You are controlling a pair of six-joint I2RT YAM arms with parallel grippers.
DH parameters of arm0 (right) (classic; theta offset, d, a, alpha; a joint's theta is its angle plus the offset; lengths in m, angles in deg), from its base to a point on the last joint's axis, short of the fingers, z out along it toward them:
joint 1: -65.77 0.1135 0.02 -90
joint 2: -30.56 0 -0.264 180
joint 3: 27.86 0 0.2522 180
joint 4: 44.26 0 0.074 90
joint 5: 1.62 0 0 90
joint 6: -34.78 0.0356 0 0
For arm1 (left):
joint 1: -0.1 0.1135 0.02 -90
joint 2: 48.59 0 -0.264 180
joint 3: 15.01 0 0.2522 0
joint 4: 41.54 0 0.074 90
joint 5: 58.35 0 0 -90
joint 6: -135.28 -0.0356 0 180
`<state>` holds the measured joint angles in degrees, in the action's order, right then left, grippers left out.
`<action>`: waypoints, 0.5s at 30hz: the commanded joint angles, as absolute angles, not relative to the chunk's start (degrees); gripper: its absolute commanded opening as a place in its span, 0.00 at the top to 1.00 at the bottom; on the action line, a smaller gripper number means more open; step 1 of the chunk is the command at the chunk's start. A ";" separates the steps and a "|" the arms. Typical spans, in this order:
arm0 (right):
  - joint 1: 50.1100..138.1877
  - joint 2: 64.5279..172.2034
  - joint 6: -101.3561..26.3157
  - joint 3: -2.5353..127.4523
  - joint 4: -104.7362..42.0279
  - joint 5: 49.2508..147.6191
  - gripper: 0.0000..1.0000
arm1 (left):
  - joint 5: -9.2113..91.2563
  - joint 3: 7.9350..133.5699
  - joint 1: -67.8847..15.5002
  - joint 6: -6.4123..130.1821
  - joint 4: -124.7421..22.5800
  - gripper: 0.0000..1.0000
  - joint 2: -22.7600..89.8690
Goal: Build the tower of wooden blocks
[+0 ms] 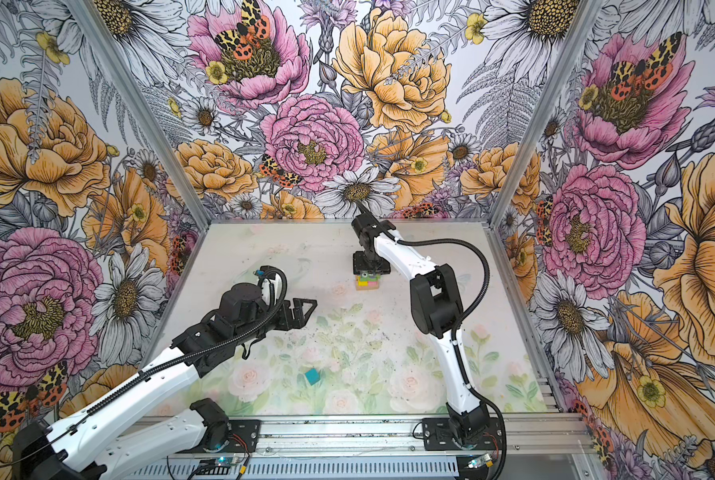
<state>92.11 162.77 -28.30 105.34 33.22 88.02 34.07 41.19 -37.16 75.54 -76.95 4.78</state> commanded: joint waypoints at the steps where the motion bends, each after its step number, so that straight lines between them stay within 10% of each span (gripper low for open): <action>1: 92.79 163.89 -28.15 107.75 33.67 87.36 0.48 | 35.43 41.56 -36.47 75.34 -76.96 0.01 4.83; 15: 93.19 165.41 -28.15 109.96 34.97 87.31 0.48 | 35.96 41.01 -35.94 75.42 -76.90 0.01 4.54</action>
